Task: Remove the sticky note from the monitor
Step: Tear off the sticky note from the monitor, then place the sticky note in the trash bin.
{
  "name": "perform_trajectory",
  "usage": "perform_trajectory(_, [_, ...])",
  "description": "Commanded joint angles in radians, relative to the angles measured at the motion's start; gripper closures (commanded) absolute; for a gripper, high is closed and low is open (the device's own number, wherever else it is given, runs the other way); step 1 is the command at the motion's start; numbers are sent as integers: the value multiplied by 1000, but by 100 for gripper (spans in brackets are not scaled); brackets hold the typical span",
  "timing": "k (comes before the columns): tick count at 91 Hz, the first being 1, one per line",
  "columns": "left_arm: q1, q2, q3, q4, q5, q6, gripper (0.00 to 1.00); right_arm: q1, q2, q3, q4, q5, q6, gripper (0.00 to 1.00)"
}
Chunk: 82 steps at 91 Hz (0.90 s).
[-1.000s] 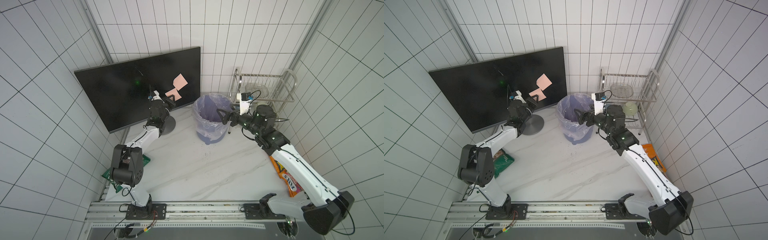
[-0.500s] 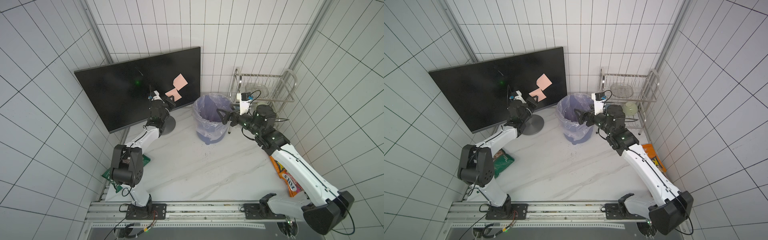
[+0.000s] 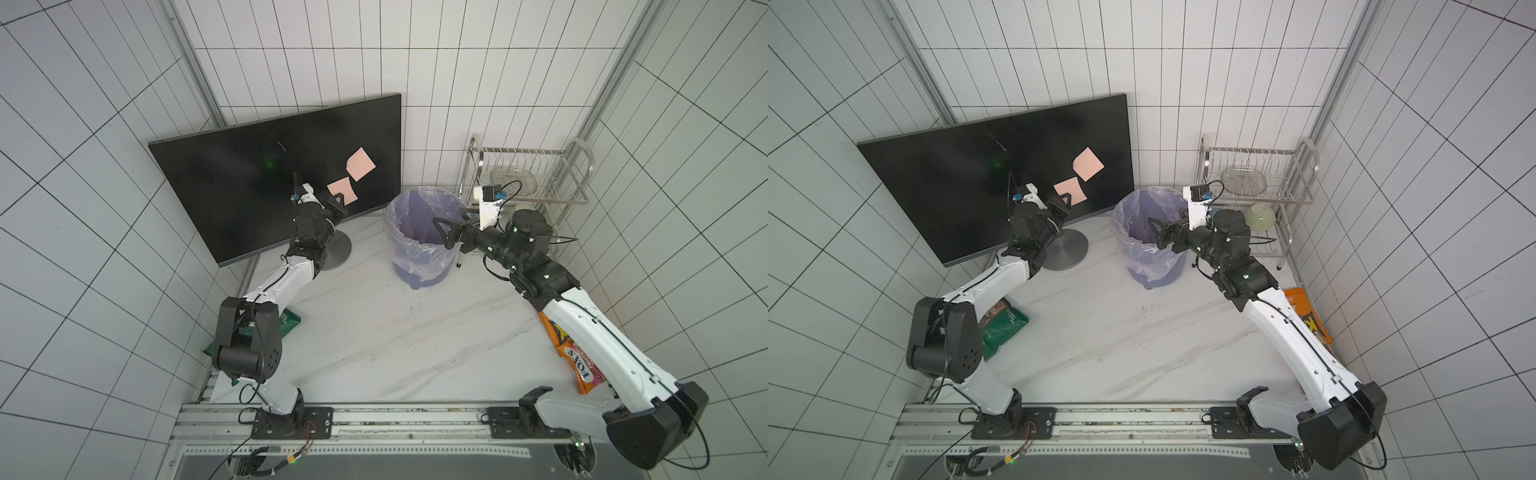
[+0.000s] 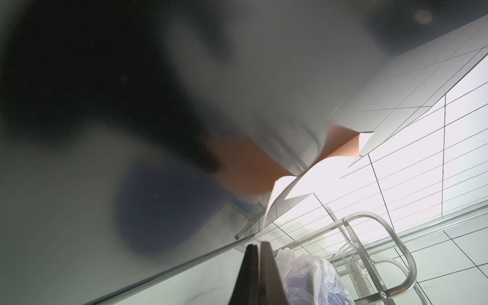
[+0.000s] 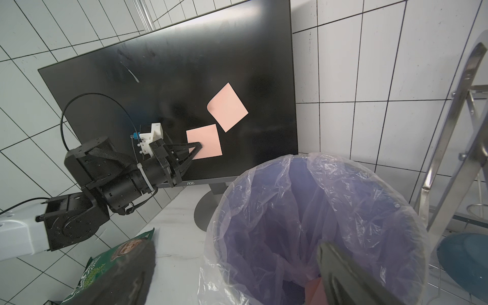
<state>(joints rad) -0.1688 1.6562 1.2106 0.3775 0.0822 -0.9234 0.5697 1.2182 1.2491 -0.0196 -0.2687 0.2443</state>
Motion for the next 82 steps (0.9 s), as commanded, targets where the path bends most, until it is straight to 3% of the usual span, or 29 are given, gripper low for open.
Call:
perform_trajectory(1, [4,-42,-23,-21,-3,24,100,-1,-8,-11,21,-10,12,1])
perform_trajectory(27, [-1,-174,-97,-82,36,26,100,0,-16,-16,17,-3,10,1])
perform_trajectory(47, [-88,-291,-107,-162,-2,99,100,0,-18,-7,-1,18,-8,1])
perform_trajectory(82, [-316,-125,92,-150,-8,138,100,-7,-30,26,-46,52,-40,1])
